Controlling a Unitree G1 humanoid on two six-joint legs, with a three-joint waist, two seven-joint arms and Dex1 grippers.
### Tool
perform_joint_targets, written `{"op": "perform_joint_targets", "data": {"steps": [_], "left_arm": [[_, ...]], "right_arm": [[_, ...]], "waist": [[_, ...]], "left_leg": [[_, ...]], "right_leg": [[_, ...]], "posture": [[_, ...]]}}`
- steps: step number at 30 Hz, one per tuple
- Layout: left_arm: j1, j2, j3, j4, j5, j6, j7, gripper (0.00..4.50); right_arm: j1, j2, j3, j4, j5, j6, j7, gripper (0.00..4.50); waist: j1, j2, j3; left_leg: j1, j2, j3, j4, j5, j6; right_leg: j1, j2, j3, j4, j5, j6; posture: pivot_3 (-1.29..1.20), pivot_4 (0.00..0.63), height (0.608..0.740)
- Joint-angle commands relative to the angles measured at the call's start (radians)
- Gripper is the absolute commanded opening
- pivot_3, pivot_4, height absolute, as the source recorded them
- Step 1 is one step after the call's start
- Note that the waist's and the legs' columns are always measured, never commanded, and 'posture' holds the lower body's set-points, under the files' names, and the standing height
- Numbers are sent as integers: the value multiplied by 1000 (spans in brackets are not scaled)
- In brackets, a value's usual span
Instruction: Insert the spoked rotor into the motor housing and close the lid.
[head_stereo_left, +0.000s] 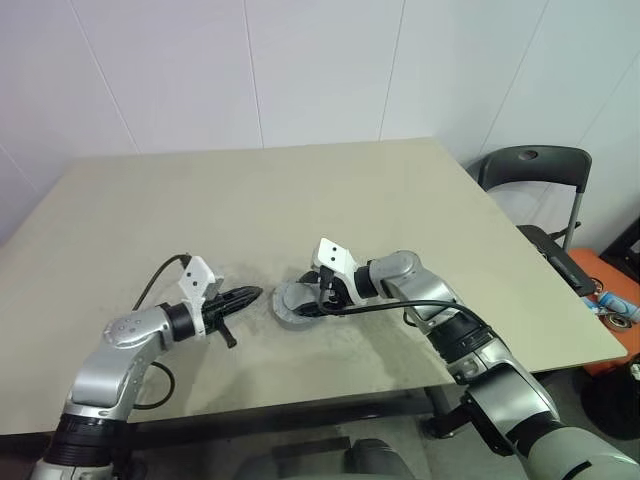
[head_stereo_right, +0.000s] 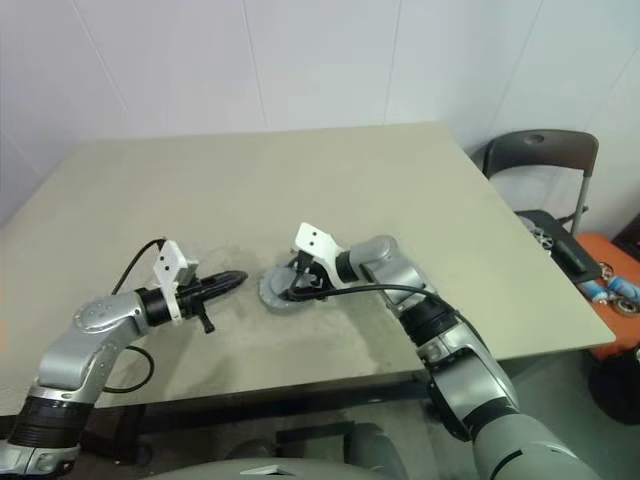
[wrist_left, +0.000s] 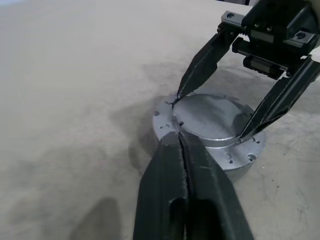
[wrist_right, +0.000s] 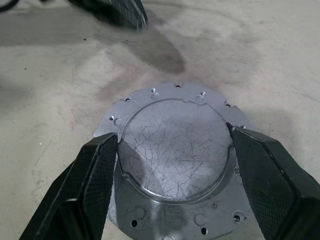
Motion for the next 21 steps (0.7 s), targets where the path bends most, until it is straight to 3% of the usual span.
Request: {"op": "perform_joint_targets", "data": {"steps": [1,21], "left_arm": [[-38,-27,-28,21,17,-2,7,0],[-86,-37,-121,108,121,47,8,0]], "right_arm": [[4,-3,17,-6,-19,13,6,3241],[2,-6,12,1,-30,31,-6,3241]], "waist": [[0,0,0],[13,0,-4]], "left_leg": [[0,0,0,0,0,0],[3,0,0,0,0,0]], "right_leg": [[0,0,0,0,0,0],[3,0,0,0,0,0]], "posture": [[0,0,740],[0,0,740]]}}
